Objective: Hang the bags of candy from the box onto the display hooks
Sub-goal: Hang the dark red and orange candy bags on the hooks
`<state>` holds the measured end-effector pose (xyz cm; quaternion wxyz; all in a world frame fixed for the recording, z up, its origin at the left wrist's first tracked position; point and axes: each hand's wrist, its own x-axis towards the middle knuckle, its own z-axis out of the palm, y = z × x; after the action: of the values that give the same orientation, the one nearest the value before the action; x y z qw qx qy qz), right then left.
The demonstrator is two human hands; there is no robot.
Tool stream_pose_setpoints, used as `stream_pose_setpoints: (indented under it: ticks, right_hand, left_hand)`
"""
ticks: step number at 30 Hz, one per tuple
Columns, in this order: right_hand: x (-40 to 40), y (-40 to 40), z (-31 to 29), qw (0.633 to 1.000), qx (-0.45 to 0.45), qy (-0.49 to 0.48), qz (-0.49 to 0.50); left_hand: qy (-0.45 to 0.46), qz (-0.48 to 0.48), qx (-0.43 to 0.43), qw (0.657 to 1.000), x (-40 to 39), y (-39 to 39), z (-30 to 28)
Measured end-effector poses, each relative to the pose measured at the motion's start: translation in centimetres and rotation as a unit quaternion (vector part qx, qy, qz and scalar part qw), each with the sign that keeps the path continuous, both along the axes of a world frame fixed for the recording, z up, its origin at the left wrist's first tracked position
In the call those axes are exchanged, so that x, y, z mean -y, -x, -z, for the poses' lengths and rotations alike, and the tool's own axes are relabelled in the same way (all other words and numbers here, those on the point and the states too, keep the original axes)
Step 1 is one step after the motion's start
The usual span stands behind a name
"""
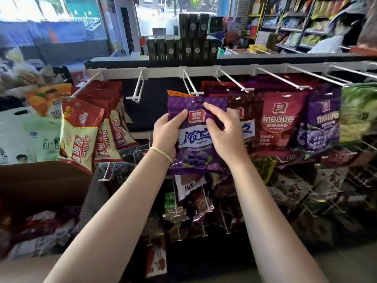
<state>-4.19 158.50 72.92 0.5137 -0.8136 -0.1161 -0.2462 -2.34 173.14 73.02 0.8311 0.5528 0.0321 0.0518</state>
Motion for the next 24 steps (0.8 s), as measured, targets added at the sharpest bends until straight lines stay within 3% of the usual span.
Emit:
stream_pose_setpoints:
  ticks: [9,15,17,19,22,24]
  right_hand:
    - [-0.1,-1.2,0.6,0.998,0.008,0.057,0.009]
    - [-0.1,-1.4,1.2,0.996,0.000,0.082,0.022]
    - [-0.2,-1.5,1.5,0.996,-0.002,0.089,0.025]
    - [-0.4,-1.4,1.9,0.995,0.009,0.088,0.048]
    - [-1.1,-0.8,2.4,0.989,0.056,0.069,0.122]
    - [-2.2,0.0,2.5,0.986,0.072,0.039,0.142]
  left_hand:
    - [-0.019,-0.032,-0.005,0.999,-0.3,-1.2,0.5]
    - [-0.069,-0.044,0.002,0.997,-0.8,-1.7,1.3]
    - [-0.122,-0.072,0.013,0.990,-1.0,-1.8,1.4]
    - [-0.241,-0.117,0.048,0.962,-1.3,-1.9,1.4]
    - [-0.452,-0.183,0.132,0.863,-2.4,-0.4,1.5]
    - [-0.492,-0.197,0.171,0.831,-3.8,1.0,1.8]
